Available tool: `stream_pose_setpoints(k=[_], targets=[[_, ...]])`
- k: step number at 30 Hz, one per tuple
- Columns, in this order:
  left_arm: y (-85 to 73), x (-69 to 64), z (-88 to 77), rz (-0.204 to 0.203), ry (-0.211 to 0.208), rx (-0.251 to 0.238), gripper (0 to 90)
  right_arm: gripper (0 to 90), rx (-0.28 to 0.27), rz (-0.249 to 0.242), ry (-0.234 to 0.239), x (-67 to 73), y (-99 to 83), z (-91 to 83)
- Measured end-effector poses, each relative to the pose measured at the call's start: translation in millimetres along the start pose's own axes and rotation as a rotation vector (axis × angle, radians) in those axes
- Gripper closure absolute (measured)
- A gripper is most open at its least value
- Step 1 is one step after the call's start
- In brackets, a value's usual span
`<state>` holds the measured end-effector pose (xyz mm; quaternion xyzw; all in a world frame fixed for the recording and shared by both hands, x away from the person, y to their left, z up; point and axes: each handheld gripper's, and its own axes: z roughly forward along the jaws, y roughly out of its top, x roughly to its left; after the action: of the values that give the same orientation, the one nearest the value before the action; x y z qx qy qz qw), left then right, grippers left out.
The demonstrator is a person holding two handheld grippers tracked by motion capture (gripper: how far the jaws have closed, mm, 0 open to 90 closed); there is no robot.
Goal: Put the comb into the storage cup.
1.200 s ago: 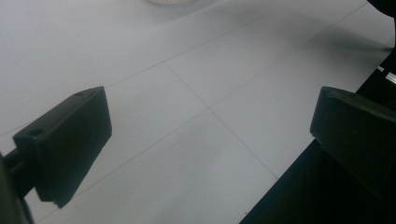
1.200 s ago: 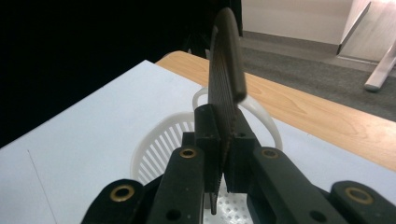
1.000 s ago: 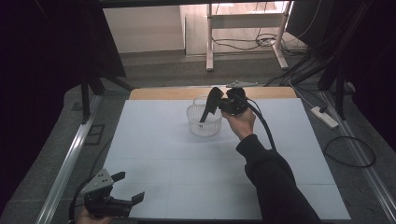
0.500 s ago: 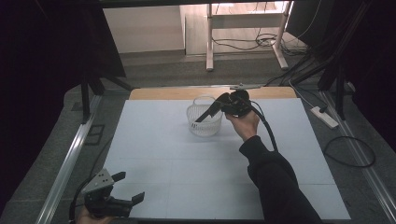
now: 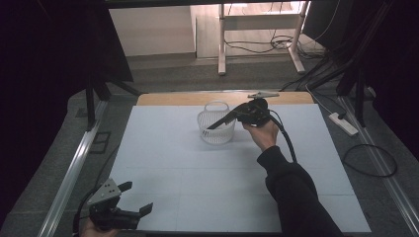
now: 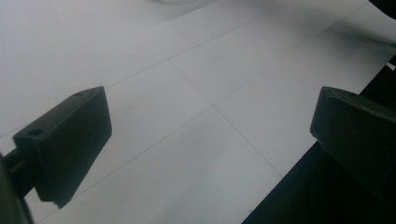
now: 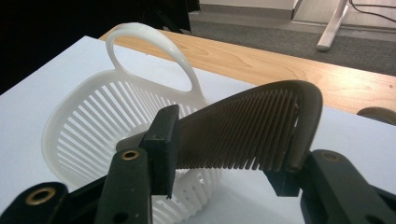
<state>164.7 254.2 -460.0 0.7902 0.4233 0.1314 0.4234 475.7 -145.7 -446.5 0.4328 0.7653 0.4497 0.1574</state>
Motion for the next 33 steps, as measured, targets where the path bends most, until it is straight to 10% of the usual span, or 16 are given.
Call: stream_pose_setpoints(k=[33], targets=[[-0.2,0.0,-0.3,-0.005,0.015,0.013,0.0,39.7,0.047,-0.030,-0.034,-3.6,-3.2,1.0]])
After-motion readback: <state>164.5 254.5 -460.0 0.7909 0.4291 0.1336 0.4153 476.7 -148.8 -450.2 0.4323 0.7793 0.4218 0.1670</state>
